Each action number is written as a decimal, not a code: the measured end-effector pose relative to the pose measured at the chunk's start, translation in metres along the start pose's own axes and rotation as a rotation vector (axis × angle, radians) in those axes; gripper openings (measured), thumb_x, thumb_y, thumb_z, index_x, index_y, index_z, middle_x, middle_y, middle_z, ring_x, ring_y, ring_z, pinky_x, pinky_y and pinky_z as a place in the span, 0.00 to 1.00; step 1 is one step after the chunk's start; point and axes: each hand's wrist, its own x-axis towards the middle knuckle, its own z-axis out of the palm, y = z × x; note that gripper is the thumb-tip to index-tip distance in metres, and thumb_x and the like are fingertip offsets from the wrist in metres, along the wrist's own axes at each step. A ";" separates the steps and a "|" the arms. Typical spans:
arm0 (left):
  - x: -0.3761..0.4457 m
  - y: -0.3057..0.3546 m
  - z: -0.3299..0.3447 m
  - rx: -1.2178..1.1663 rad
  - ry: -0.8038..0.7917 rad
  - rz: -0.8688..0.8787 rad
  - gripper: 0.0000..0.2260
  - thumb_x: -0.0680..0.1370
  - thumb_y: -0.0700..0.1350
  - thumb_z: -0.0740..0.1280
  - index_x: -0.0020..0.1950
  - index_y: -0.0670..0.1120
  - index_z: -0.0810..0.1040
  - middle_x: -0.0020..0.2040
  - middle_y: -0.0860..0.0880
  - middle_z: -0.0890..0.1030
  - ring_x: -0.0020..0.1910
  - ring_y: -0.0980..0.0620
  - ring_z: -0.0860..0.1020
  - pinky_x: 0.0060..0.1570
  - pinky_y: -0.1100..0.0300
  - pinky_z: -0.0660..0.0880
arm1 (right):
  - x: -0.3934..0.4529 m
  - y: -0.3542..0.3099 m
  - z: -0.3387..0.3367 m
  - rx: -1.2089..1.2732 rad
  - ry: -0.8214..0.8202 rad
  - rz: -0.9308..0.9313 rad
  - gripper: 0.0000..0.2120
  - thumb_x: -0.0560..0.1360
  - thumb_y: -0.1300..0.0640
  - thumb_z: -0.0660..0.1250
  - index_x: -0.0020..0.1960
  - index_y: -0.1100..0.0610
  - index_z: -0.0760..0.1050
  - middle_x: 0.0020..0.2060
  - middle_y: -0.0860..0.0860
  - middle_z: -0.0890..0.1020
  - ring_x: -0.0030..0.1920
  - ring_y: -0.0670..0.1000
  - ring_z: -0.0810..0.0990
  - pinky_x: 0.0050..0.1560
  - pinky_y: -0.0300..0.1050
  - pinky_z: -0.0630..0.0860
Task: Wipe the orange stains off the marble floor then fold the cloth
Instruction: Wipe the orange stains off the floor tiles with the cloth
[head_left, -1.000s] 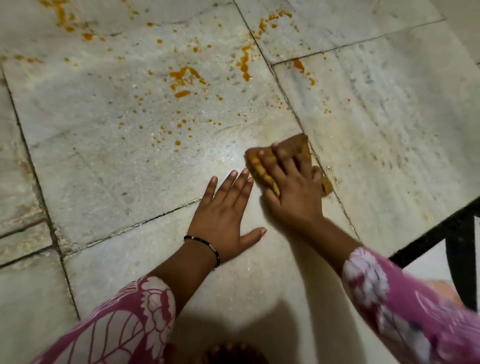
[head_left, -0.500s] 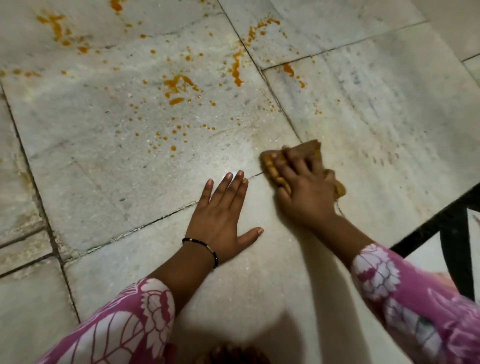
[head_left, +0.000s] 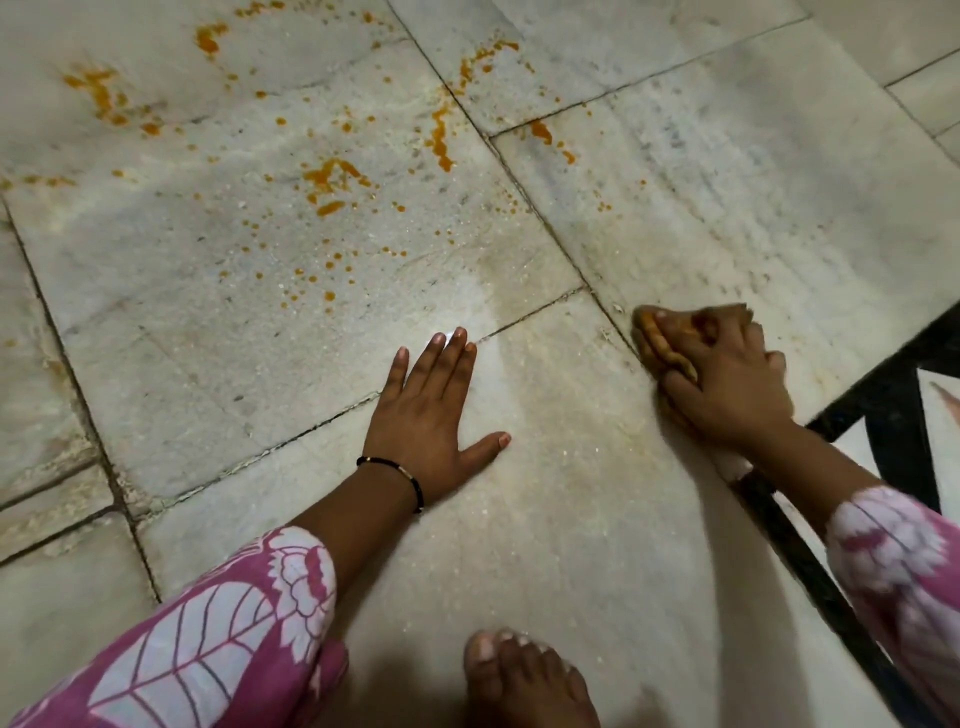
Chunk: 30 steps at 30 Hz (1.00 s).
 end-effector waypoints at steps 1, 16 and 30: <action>0.000 -0.001 0.000 -0.003 -0.008 0.001 0.42 0.72 0.71 0.43 0.78 0.46 0.43 0.78 0.50 0.41 0.76 0.53 0.39 0.74 0.47 0.39 | 0.014 -0.013 0.001 0.019 0.008 0.032 0.33 0.69 0.38 0.49 0.74 0.41 0.61 0.67 0.58 0.64 0.65 0.59 0.61 0.55 0.59 0.64; 0.066 -0.007 -0.012 -0.016 -0.014 0.138 0.38 0.75 0.67 0.46 0.76 0.46 0.37 0.76 0.48 0.35 0.76 0.51 0.37 0.73 0.49 0.35 | 0.003 -0.009 0.017 0.059 0.154 -0.192 0.29 0.69 0.41 0.55 0.67 0.46 0.73 0.64 0.58 0.73 0.58 0.61 0.68 0.51 0.56 0.64; 0.069 -0.014 -0.004 -0.001 0.020 0.183 0.38 0.76 0.67 0.49 0.78 0.44 0.49 0.78 0.46 0.47 0.77 0.50 0.45 0.73 0.45 0.44 | 0.084 -0.014 0.007 0.072 0.183 -0.145 0.30 0.68 0.43 0.54 0.68 0.49 0.73 0.65 0.58 0.70 0.59 0.61 0.65 0.53 0.58 0.63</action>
